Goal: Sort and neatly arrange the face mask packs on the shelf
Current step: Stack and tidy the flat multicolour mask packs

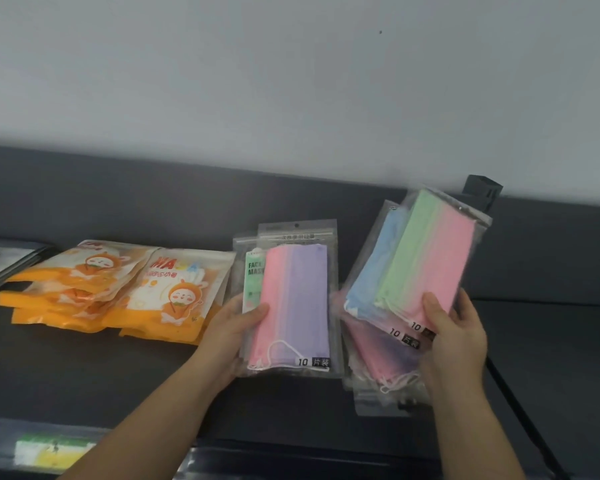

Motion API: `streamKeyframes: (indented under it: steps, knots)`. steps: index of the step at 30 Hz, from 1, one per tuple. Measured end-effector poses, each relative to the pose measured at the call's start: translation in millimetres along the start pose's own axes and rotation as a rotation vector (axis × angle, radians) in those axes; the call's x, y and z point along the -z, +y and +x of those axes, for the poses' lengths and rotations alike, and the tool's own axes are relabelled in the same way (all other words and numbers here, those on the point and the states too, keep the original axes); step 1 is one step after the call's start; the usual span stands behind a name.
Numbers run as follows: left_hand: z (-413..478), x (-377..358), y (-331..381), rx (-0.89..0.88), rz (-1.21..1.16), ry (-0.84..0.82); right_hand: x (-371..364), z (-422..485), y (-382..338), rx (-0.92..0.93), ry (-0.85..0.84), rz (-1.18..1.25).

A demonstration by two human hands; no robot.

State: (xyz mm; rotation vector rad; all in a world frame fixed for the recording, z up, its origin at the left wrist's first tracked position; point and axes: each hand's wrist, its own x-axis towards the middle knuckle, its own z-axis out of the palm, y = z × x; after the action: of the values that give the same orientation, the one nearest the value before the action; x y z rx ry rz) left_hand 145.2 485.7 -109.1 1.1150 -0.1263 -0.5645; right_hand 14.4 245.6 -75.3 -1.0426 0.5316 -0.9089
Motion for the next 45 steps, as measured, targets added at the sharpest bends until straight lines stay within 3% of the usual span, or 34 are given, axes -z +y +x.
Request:
streamKeyframes:
  steps: [8, 12, 17, 22, 26, 31, 38, 43, 45]
  knots:
    - [-1, 1, 3, -0.08, 0.008, 0.066, -1, -1, 2, 0.004, 0.068, 0.046]
    - [-2, -2, 2, -0.144, 0.098, 0.099, -7, -6, 7, -0.091, -0.08, 0.139]
    - [-3, -8, 1, -0.129, 0.138, 0.071, -24, -24, 38, -0.159, -0.31, -0.132]
    - [-10, -12, 8, -0.109, 0.129, -0.01, -37, -35, 50, -0.164, -0.433, -0.162]
    - [-15, -20, 11, -0.186, 0.352, 0.055, -39, -36, 48, -0.042, -0.501, -0.278]
    - [-22, -26, 23, -0.302, 0.407, -0.102, -43, -38, 47, 0.205, -0.59, -0.299]
    - [-28, -9, 22, -0.147, 0.687, -0.311, -40, -49, 57, 0.092, -0.788, -0.614]
    - [-26, 5, 22, -0.192, 0.767, -0.237, -47, -53, 56, 0.192, -0.729, -0.544]
    - [-24, 5, 19, -0.221, 0.779, -0.196, -47, -52, 57, 0.15, -0.688, -0.535]
